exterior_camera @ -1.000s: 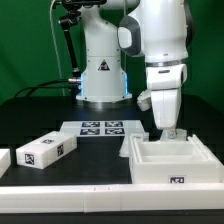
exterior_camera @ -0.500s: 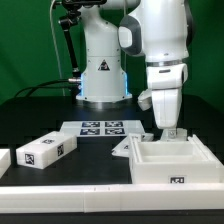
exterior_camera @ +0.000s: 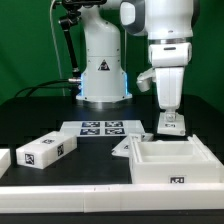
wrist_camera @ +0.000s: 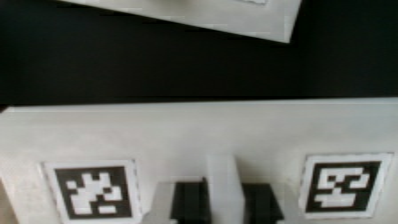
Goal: Assemble cabinet
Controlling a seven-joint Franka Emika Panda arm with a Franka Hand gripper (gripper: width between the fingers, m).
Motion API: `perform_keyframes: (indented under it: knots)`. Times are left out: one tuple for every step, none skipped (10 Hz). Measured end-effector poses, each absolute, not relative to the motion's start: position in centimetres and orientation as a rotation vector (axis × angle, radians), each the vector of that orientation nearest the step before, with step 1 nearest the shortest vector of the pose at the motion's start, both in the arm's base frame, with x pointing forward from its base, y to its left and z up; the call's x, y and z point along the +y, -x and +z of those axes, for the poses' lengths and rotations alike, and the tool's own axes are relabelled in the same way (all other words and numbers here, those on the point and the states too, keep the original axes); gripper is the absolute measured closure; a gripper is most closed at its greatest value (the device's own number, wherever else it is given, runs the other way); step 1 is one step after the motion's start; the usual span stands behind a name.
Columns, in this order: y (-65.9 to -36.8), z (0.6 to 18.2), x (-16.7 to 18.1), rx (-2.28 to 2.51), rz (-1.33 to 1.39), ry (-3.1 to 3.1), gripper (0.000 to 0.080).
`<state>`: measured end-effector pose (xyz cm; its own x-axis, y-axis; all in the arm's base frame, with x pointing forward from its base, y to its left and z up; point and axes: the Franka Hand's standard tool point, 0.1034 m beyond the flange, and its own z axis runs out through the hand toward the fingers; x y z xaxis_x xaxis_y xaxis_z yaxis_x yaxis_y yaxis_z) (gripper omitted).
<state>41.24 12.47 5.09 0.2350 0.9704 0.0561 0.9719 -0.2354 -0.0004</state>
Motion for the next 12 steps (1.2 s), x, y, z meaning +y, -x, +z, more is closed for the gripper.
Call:
perform_keyframes:
  knots:
    - [-41.2, 5.0, 12.4, -1.918, -0.064, 2.44, 0.0731]
    - [-41.2, 5.0, 12.4, -1.918, -0.064, 2.44, 0.0731]
    - [-41.2, 4.9, 12.4, -1.929, -0.064, 2.431, 0.0731]
    - [-41.6, 5.0, 12.3, -1.997, -0.073, 2.38, 0.0731]
    - [-42.3, 5.3, 12.3, -2.035, -0.078, 2.353, 0.0731]
    - [-42.9, 5.6, 12.3, -2.07, -0.083, 2.328, 0.0731]
    - [-42.7, 5.5, 12.3, -2.059, -0.081, 2.335, 0.0731]
    - [-42.7, 5.4, 12.3, -2.059, -0.079, 2.335, 0.0731]
    - [-42.8, 5.3, 12.3, -2.07, -0.09, 2.326, 0.0731]
    - [-43.1, 4.9, 12.3, -2.103, -0.138, 2.299, 0.0731]
    - [-43.1, 4.7, 11.9, -2.096, -0.102, 2.295, 0.0731]
    - [-43.9, 5.0, 11.6, -2.092, -0.097, 2.301, 0.0731]
